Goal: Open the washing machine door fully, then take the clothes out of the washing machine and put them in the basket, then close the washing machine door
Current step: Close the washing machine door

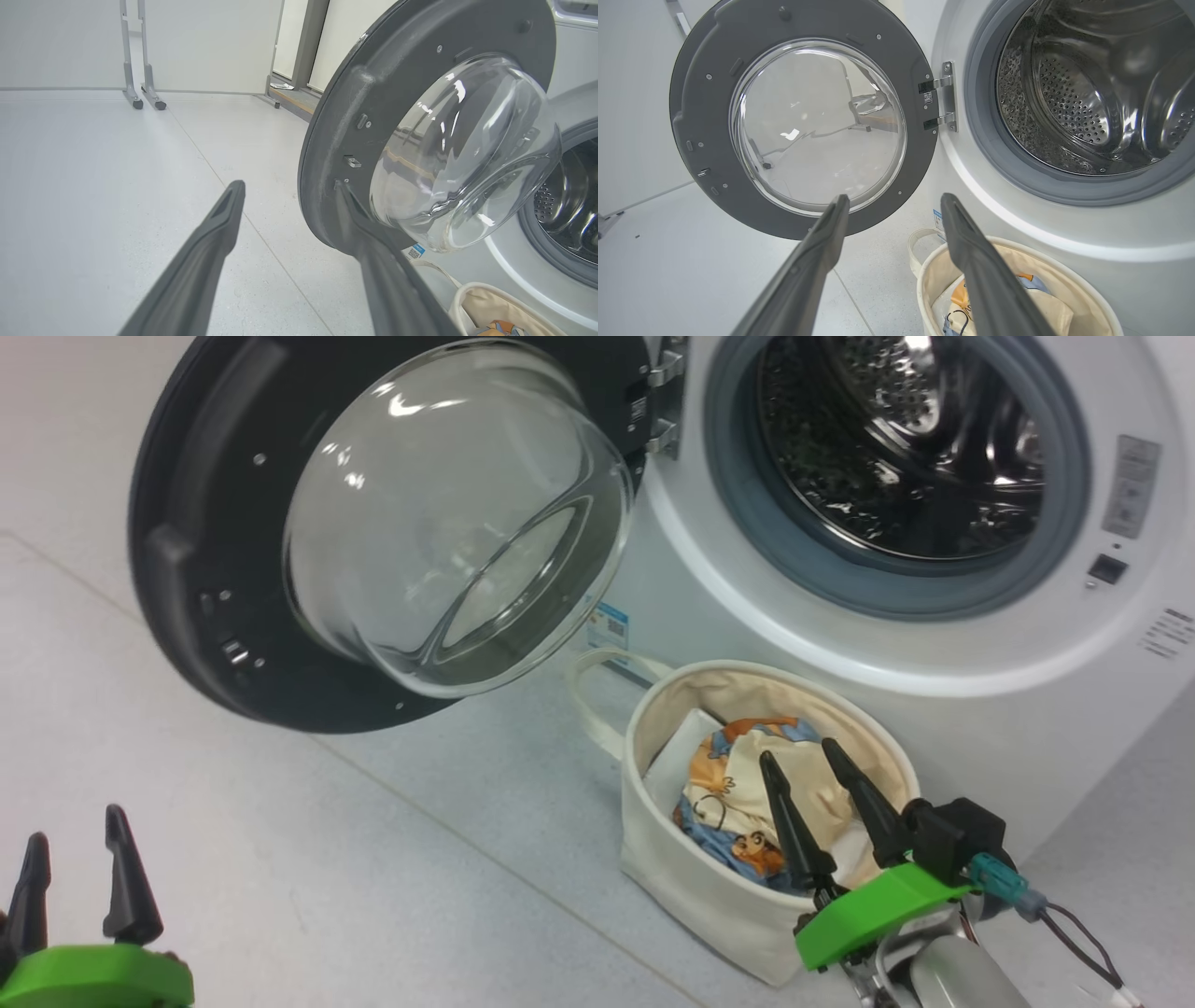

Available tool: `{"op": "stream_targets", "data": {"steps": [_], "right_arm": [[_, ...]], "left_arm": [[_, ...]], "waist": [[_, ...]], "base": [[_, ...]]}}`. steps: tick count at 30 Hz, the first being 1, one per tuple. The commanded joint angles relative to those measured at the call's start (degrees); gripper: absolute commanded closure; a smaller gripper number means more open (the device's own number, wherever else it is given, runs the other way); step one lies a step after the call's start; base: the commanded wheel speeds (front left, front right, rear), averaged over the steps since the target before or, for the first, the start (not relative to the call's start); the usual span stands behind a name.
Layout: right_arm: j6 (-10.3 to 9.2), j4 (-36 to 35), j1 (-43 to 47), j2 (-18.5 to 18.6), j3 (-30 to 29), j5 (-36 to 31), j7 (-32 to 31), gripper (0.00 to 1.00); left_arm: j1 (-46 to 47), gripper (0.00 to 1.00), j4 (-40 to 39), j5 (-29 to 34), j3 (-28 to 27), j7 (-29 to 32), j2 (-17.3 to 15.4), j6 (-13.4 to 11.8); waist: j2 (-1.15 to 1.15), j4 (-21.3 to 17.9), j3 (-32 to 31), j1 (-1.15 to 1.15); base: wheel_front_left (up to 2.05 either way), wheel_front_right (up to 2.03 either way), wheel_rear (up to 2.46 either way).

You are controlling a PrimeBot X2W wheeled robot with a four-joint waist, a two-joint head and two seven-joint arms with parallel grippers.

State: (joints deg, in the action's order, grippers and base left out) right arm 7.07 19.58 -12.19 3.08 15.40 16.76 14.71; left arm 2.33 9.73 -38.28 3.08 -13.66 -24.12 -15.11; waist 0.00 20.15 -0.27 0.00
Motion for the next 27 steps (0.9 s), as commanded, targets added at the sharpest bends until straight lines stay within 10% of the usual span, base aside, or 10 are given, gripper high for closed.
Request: {"op": "stream_targets", "data": {"steps": [1,27], "right_arm": [[0.42,-1.6,-1.8,-0.2,0.9,0.0,0.3,0.00],[0.42,-1.6,-0.3,-0.2,1.2,1.1,0.3,0.00]], "left_arm": [[4.2,0.00,-1.3,0.0,-2.9,-0.7,-1.1,-0.3],[0.5,0.00,-2.4,2.6,-10.0,-1.3,-0.6,0.9]], "waist": [[0.00,1.7,0.8,0.00],[0.00,0.3,-1.3,0.00]], "base": [[0.00,0.00,0.00],[0.00,0.00,0.00]]}}
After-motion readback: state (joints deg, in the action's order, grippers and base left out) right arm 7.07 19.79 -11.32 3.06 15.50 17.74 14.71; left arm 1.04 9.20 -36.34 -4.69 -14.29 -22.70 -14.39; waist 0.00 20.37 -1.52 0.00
